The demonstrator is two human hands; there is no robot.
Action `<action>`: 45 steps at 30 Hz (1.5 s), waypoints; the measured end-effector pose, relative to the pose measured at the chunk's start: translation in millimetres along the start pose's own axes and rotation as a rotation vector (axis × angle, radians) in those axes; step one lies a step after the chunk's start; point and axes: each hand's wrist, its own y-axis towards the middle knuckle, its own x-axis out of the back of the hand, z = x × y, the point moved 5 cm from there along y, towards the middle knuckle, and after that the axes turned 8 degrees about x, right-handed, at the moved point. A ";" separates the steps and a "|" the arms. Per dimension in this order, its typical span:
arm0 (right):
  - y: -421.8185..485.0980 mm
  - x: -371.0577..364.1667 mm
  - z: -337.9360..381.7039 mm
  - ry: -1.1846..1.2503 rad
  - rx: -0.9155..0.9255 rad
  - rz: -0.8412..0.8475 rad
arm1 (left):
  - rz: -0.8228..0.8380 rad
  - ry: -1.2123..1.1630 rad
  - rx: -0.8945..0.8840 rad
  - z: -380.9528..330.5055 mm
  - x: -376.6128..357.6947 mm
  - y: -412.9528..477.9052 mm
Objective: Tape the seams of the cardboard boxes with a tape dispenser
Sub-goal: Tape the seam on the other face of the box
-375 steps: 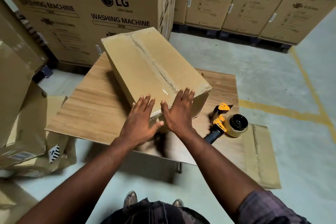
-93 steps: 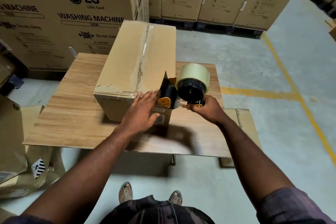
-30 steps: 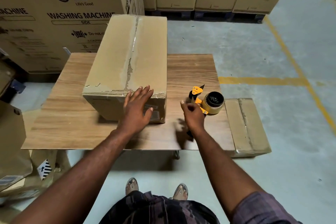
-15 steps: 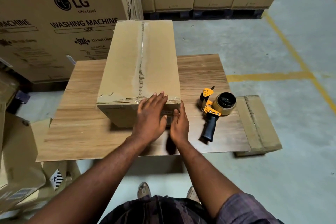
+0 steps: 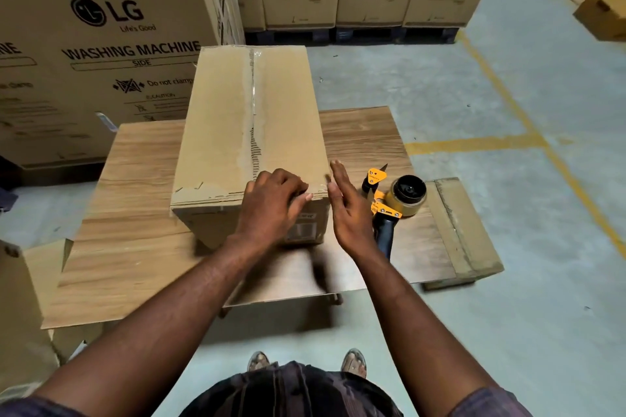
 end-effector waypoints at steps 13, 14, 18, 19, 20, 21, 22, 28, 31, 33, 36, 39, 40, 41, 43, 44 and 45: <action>-6.5 -6.6 -5.1 -0.390 0.287 0.277 | -0.023 -0.092 -0.138 13.4 -7.0 -13.8; -4.8 -6.2 2.0 -0.401 0.310 0.263 | -0.006 -0.141 -0.144 14.5 -3.9 -12.3; 8.5 -17.3 25.9 -0.444 0.326 0.280 | -0.082 -0.196 -0.060 24.7 12.2 -5.4; 9.5 -22.4 26.6 -0.467 0.330 0.294 | -0.099 -0.166 -0.033 30.0 13.9 -6.0; 9.1 -26.9 24.6 -0.488 0.340 0.296 | -0.105 -0.151 -0.019 35.8 13.6 -7.6; 7.5 -29.7 22.5 -0.504 0.353 0.284 | -0.108 -0.151 -0.019 40.9 12.4 -9.8; 5.1 -30.8 19.4 -0.513 0.367 0.266 | -0.108 -0.159 -0.032 44.5 11.1 -11.4; 1.3 -38.7 23.2 -0.601 0.485 0.238 | -0.032 -0.188 -0.097 49.6 9.5 -13.9; 7.4 -50.9 44.9 -0.511 0.582 0.221 | -0.046 -0.272 -0.086 57.8 23.9 -15.5; 10.2 -59.4 50.0 -0.521 0.569 0.197 | -0.088 -0.263 -0.007 72.3 34.4 -16.5; 5.6 -64.5 42.8 -0.543 0.543 0.147 | -0.084 -0.217 0.055 98.7 41.6 -21.4; -2.0 -62.3 34.5 -0.574 0.569 0.174 | -0.030 -0.171 -0.022 108.3 40.4 -28.7; -2.4 -63.1 35.3 -0.587 0.563 0.183 | -0.009 -0.155 -0.030 109.1 39.7 -30.8; -1.2 -65.2 38.6 -0.599 0.547 0.182 | 0.000 -0.142 -0.030 108.7 40.3 -32.3; 5.5 -76.2 49.8 -0.601 0.515 0.192 | -0.030 -0.131 -0.021 109.5 44.7 -34.2; 9.3 -84.9 55.2 -0.599 0.503 0.213 | -0.058 -0.136 -0.004 113.3 47.5 -34.9; 12.4 -93.7 59.5 -0.600 0.495 0.234 | -0.085 -0.145 0.015 118.3 51.1 -35.5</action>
